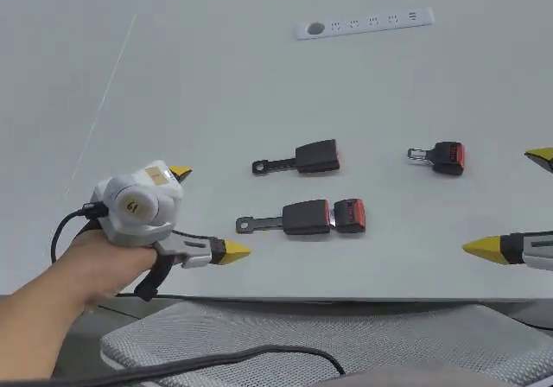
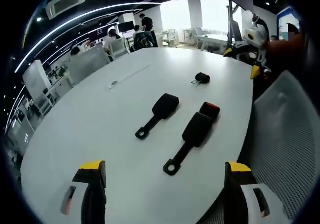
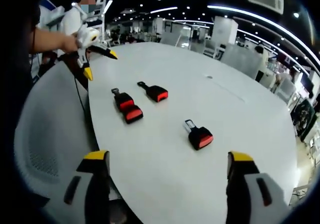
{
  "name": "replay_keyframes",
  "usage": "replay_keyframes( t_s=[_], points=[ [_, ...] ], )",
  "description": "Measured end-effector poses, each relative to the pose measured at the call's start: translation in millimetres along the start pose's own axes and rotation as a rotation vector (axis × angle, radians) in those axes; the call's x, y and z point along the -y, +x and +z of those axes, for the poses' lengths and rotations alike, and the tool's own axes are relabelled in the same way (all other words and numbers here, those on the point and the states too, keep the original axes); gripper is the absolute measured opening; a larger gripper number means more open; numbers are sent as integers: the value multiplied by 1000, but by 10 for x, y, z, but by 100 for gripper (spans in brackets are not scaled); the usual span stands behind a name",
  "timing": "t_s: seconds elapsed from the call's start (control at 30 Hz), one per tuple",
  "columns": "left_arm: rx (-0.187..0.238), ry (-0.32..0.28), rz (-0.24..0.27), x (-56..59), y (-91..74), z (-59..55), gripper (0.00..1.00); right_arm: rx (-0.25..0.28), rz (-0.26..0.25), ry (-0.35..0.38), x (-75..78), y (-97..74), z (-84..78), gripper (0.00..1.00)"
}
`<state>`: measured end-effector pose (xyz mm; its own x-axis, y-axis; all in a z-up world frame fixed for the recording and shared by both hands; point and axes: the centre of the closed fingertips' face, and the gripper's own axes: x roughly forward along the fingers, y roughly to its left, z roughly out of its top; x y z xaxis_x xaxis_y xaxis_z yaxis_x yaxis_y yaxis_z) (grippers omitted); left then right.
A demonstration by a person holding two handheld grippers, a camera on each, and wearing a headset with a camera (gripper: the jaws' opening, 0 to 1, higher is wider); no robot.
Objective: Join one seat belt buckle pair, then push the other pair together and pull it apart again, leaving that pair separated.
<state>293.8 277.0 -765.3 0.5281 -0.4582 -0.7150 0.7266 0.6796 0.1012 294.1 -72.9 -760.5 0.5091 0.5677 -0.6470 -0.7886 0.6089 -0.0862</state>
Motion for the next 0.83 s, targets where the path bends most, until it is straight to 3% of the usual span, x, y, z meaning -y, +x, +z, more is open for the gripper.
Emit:
replay_keyframes(
  t_s=[0.07,0.23,0.43,0.83],
  points=[
    [7,-46,5,-12,-37,-55,100,-2,-2,-4,-1,-7,4,100],
    [4,-62,2,46,-87,-135,100,-1,-22,-3,30,-24,37,100],
    [-5,-53,-20,138,-89,-156,100,-3,-35,3,38,-51,23,100],
    [0,-39,-26,126,-83,-124,100,-11,-42,10,52,-52,-4,100]
  ],
)
